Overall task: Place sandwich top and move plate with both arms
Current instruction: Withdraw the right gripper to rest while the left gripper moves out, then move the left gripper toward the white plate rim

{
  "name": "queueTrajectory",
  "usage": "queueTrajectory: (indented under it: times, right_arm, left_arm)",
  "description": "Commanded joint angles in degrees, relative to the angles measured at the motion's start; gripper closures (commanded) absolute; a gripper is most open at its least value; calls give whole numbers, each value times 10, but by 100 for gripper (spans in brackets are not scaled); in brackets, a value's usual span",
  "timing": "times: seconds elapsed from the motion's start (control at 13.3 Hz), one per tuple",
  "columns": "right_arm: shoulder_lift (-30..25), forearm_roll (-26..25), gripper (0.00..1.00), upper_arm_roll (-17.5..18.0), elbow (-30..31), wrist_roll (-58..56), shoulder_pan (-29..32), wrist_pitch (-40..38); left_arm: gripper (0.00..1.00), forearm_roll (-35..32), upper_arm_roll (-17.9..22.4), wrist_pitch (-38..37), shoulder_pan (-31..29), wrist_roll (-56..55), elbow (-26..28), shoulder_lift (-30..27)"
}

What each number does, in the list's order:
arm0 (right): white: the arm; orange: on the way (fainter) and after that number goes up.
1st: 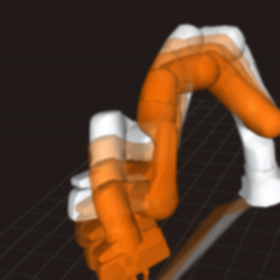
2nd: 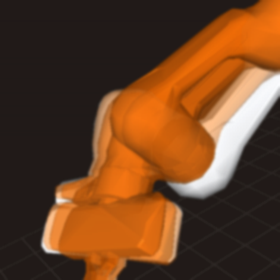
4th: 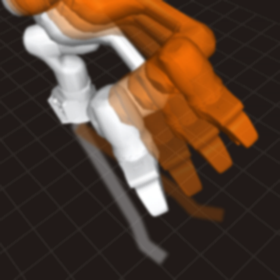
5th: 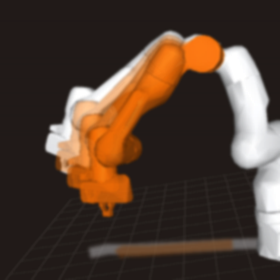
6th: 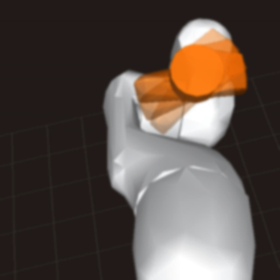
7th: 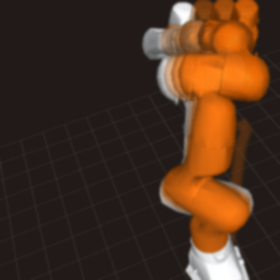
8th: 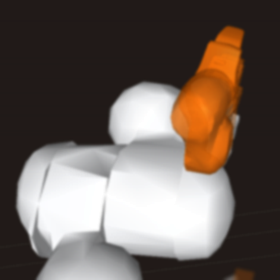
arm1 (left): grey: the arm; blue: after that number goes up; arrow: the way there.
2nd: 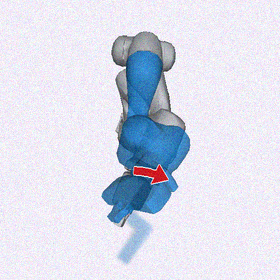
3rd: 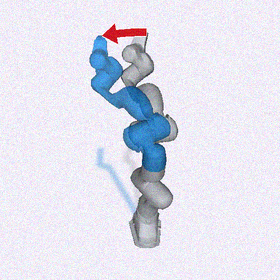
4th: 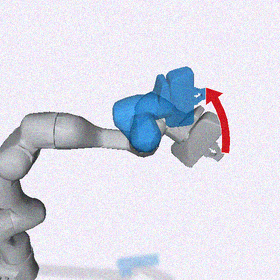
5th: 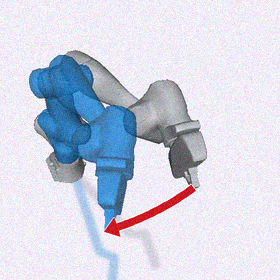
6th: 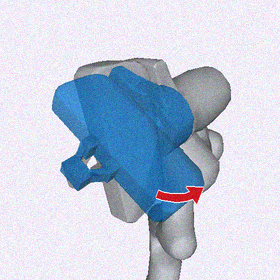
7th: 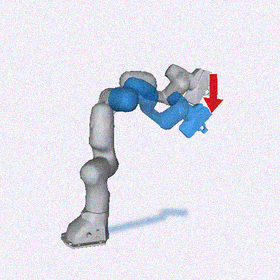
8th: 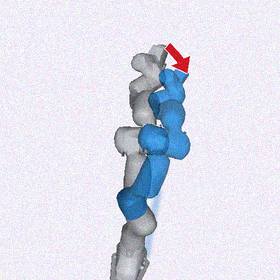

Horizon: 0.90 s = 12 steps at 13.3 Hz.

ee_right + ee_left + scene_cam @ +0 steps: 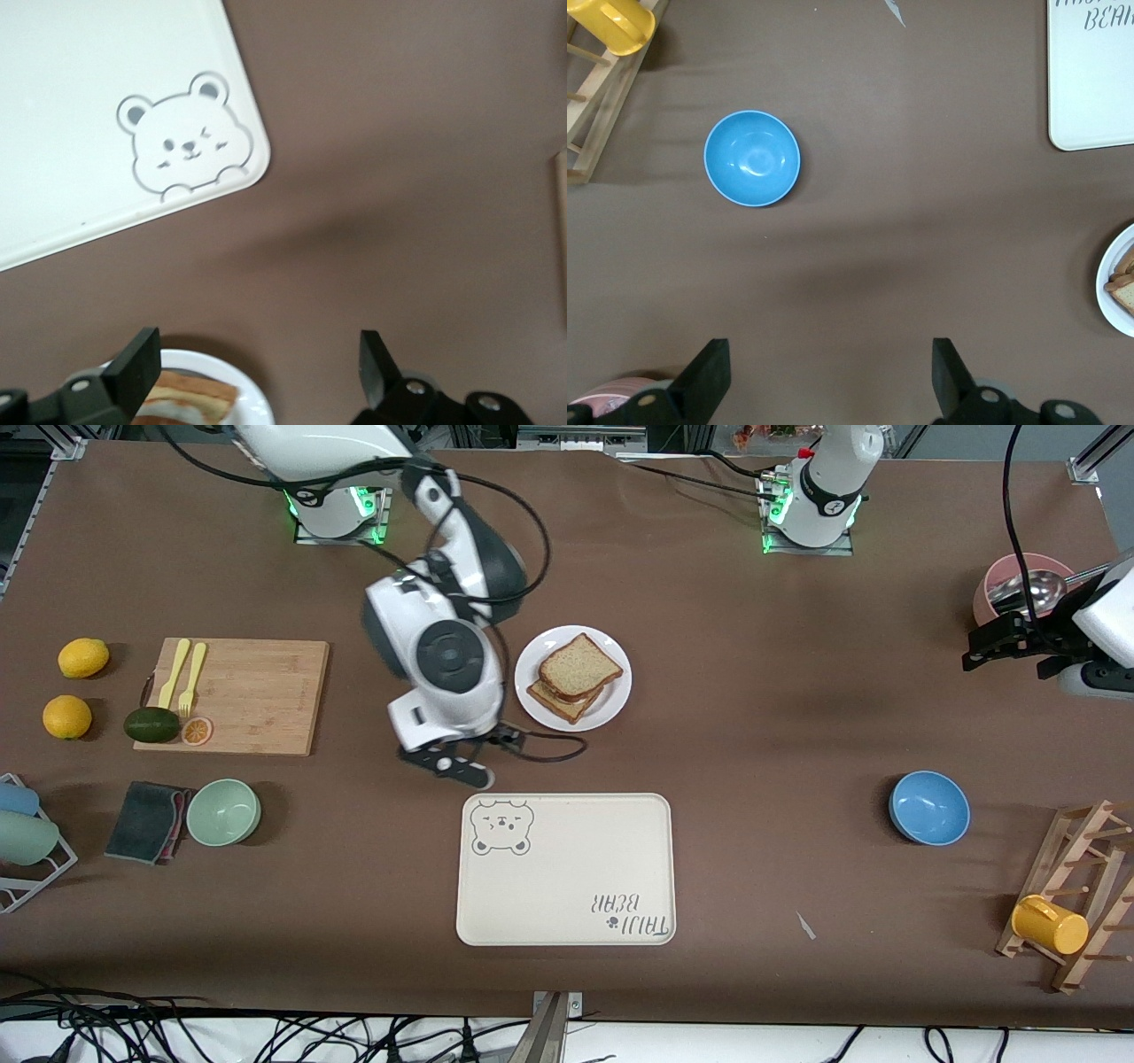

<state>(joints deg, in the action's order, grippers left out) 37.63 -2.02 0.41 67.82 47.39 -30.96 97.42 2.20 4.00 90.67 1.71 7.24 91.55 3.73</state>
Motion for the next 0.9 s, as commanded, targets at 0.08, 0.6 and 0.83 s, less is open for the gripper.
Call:
queueTrajectory:
  times: [0.08, 0.6, 0.83]
  right_arm:
    - [-52, 6, 1, 8, 5, -154, 80, -65]
    - [-182, 54, 1, 9, 117, -412, 231, -80]
    - [-285, 46, 0, 9, 241, -475, 273, -63]
  left_arm:
    - [0, 20, -7, 3, 8, 14, 5, 16]
    - [0, 139, -7, 42, 0, 73, 6, 96]
    - [0, 153, -28, 128, 13, 73, 52, 103]
